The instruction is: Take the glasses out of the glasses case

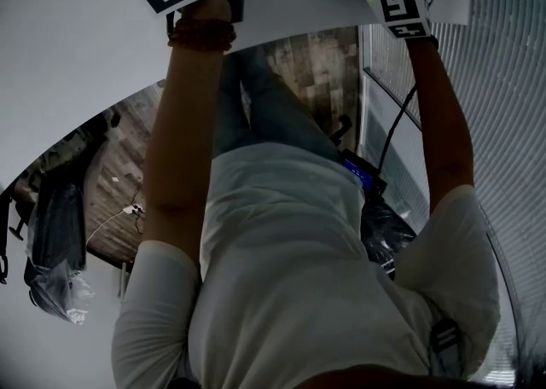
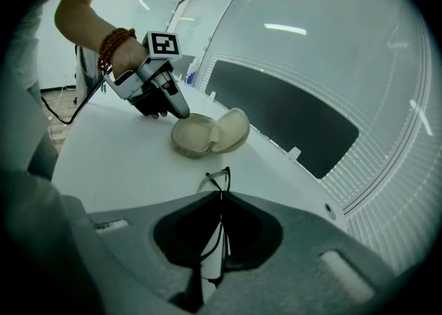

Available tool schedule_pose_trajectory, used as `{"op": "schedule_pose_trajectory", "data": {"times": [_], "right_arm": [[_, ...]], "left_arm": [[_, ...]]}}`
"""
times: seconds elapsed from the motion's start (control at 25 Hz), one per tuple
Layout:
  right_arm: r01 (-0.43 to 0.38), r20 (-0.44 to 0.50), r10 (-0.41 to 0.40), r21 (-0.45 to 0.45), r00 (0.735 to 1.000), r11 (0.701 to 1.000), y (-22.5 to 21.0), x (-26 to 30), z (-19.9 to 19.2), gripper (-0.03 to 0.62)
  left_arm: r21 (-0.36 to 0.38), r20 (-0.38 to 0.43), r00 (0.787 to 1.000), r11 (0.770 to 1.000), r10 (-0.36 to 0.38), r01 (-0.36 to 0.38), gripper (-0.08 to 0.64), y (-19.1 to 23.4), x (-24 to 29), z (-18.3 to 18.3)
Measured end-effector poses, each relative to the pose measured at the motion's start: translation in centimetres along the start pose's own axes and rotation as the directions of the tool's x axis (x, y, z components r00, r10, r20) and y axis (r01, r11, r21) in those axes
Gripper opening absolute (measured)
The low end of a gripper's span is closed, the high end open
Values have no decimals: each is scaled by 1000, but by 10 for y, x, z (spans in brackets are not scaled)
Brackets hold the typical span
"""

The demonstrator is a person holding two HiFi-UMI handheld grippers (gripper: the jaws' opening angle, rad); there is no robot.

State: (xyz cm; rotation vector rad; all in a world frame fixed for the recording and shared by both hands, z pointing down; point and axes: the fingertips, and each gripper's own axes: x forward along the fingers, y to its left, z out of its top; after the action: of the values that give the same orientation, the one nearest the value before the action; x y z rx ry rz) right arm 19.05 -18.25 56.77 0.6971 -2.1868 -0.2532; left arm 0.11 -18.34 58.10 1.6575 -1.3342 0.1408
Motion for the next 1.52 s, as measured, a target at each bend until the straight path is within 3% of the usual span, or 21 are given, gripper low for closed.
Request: {"op": "schedule_pose_trajectory", "data": {"times": [0.52,1.2,1.52], "right_arm": [[4,-2,-4,16,1000,1000,0,5,-3,12],[82,113,-90,72,989,994,-18,-32,52,32],[120,140,-143,161,980,980,-29,-53,65,31]], "left_arm": [[11,8,1000,1000,17,-18,101,2,-1,1],[6,52,999,1000,6,-6,127,0,0,8],[72,109,994,997,-12,5,124,-21,-21,43]]}}
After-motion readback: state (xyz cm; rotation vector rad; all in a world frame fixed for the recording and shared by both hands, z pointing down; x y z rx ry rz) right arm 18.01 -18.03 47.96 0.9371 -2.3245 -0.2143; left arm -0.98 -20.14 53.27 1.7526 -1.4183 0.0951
